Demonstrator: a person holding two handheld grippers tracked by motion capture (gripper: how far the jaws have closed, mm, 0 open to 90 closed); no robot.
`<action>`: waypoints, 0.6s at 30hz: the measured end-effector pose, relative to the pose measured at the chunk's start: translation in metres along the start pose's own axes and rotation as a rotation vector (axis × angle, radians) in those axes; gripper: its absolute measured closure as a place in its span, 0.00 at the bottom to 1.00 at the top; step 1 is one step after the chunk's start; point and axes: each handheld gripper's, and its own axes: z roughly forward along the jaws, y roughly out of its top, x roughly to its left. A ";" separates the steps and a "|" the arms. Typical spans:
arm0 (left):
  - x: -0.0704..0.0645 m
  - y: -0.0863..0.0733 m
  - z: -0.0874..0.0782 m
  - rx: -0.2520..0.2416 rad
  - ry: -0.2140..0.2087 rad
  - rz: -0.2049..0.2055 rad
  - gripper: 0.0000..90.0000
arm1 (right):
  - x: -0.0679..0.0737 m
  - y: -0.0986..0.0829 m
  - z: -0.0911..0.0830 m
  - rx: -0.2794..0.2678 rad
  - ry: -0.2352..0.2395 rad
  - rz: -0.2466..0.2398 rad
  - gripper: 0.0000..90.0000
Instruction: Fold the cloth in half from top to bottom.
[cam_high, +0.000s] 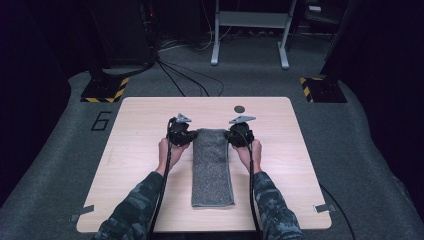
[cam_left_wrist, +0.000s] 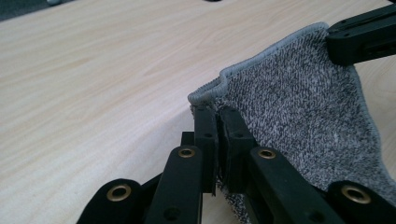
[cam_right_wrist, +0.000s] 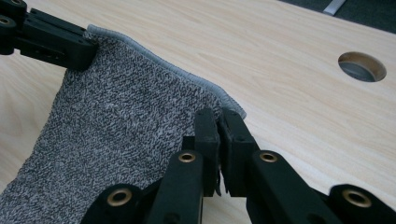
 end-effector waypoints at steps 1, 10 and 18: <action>0.000 0.001 -0.002 -0.002 -0.003 0.005 0.96 | -0.001 0.001 -0.001 -0.008 0.000 -0.012 0.96; 0.001 0.008 -0.017 -0.055 0.012 0.018 0.96 | 0.006 0.018 -0.018 -0.086 -0.016 -0.031 0.96; 0.003 0.021 -0.032 -0.100 0.028 0.040 0.96 | 0.009 0.032 -0.029 -0.143 -0.020 -0.059 0.96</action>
